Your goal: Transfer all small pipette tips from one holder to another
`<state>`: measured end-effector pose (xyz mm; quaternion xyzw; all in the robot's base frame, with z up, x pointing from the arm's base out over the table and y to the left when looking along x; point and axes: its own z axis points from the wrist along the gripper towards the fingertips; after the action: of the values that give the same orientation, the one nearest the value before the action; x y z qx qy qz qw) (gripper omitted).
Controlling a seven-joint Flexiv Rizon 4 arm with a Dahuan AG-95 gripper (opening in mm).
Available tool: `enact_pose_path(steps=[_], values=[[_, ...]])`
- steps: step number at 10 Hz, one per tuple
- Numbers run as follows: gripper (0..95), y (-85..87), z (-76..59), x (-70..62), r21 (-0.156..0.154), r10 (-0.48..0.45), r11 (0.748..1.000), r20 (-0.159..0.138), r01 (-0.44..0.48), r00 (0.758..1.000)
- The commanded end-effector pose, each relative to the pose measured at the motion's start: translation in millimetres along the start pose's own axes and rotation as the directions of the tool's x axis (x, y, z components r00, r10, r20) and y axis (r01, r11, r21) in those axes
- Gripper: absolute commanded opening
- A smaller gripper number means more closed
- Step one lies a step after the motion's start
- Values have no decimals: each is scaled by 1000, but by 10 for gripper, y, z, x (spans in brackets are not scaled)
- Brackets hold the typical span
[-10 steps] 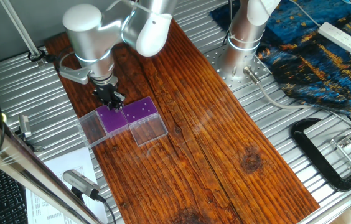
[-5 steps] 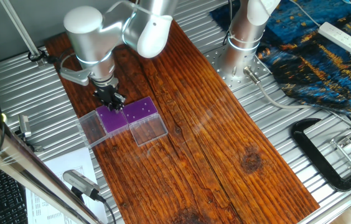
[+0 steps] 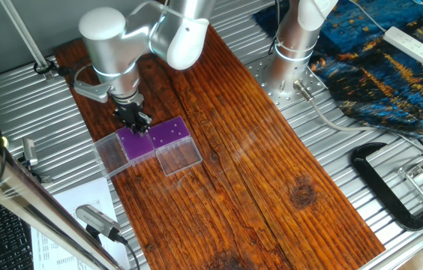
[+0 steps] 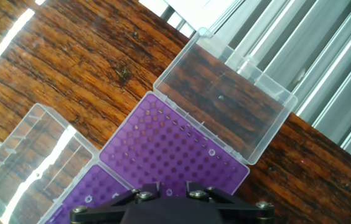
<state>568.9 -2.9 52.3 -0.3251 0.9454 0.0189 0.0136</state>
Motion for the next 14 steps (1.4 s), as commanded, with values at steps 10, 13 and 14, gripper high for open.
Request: enact_pose_path(steps=[10,13,14], values=[[0,31,-293,-33,1,-10,1000,-28,10,1000],[0,84,-472,7,-15,-19,1000,-44,19,999],[0,168,-526,89,-19,-12,1000,-45,11,999]])
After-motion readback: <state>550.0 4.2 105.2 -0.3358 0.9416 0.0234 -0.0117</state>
